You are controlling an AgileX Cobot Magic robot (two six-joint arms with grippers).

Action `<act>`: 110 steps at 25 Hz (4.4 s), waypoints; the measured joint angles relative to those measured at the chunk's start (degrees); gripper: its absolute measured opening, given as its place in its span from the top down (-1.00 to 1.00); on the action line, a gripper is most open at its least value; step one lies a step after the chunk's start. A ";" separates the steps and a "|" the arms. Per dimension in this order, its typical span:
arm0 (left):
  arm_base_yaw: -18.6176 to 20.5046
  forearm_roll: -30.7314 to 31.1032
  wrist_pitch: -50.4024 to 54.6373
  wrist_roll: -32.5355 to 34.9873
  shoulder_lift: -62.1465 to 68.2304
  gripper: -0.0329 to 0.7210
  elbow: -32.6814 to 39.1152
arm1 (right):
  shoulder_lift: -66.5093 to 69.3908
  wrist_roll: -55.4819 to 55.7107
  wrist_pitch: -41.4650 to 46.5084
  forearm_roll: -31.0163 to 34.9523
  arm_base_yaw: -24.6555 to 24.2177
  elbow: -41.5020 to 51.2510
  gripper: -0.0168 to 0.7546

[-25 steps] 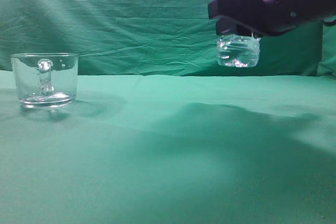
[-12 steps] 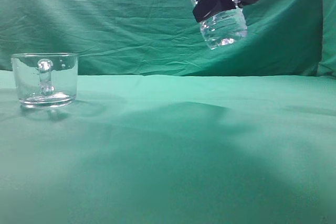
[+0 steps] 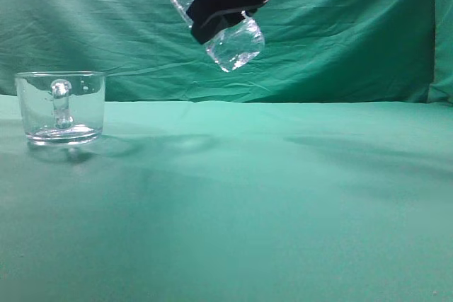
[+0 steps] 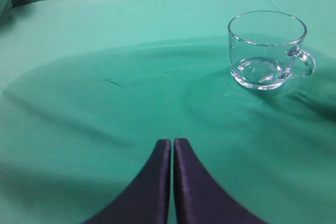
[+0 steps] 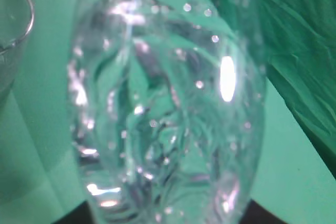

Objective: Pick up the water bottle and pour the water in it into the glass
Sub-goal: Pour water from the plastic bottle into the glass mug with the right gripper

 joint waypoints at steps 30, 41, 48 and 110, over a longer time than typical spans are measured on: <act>0.00 0.00 0.00 0.00 0.00 0.91 0.00 | 16.03 -27.24 -3.89 -2.82 2.12 -19.56 0.38; 0.00 0.00 0.00 0.00 0.00 0.91 0.00 | 16.03 -33.71 -4.65 -2.82 2.12 -19.56 0.38; 0.00 0.00 0.00 0.00 0.00 0.91 0.00 | 16.03 -35.78 -4.65 -2.82 1.93 -19.64 0.38; 0.00 0.00 0.00 0.00 0.00 0.91 0.00 | 16.03 -47.74 -9.89 -3.04 -0.10 -19.64 0.44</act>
